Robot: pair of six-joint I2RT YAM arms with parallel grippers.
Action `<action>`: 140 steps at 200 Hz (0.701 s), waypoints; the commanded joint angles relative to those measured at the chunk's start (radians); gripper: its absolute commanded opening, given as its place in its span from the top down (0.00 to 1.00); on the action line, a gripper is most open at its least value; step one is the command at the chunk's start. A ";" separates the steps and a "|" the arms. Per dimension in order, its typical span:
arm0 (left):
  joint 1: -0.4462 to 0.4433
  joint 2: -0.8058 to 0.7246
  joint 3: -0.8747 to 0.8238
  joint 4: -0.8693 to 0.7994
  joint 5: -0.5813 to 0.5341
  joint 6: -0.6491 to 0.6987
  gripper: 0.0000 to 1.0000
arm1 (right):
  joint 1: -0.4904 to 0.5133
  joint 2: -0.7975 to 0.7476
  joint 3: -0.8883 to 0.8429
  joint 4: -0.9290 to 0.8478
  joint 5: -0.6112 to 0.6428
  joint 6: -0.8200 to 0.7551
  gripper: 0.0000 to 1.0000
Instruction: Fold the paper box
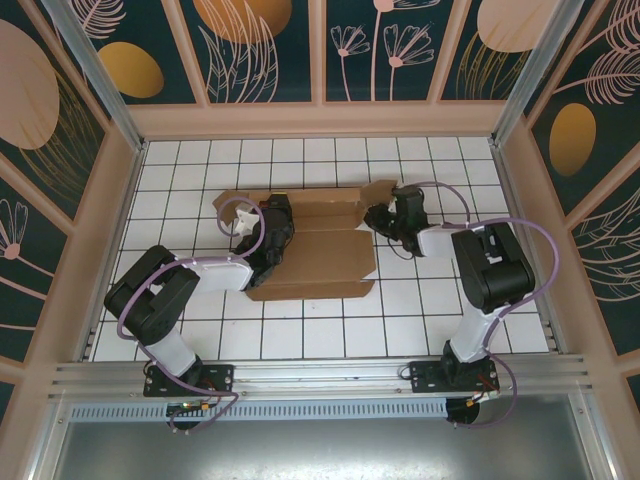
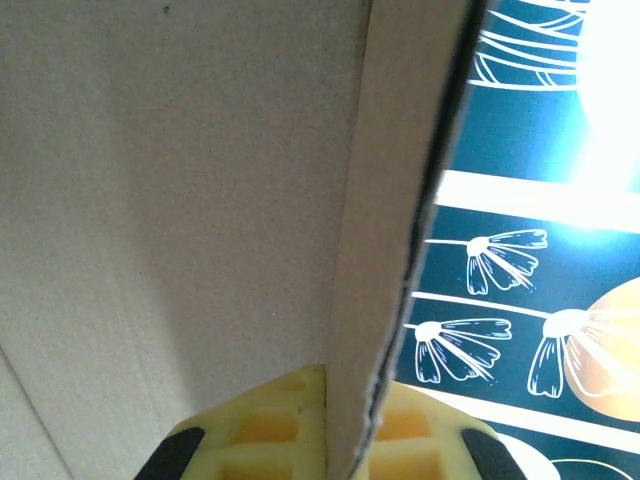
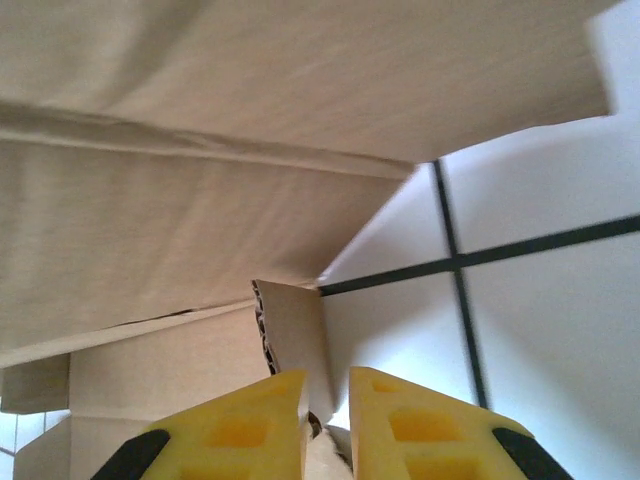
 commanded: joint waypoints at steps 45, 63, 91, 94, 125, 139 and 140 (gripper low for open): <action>-0.002 0.029 0.014 -0.072 0.035 -0.023 1.00 | -0.039 0.024 -0.009 0.025 -0.021 0.050 0.80; -0.001 0.031 0.017 -0.074 0.040 -0.024 1.00 | -0.037 0.062 0.006 0.047 -0.075 0.072 0.80; -0.002 0.031 0.025 -0.082 0.047 -0.026 1.00 | -0.013 0.072 0.009 0.122 -0.151 0.099 0.80; -0.002 0.031 0.027 -0.084 0.049 -0.027 1.00 | -0.010 0.070 0.005 0.134 -0.156 0.104 0.80; -0.003 0.061 0.035 -0.082 0.059 -0.031 1.00 | 0.011 0.083 0.008 0.198 -0.197 0.143 0.79; -0.002 0.064 0.039 -0.083 0.064 -0.032 1.00 | 0.020 0.106 0.031 0.178 -0.203 0.142 0.78; -0.002 0.064 0.039 -0.083 0.063 -0.032 1.00 | 0.021 0.108 0.033 0.176 -0.203 0.141 0.78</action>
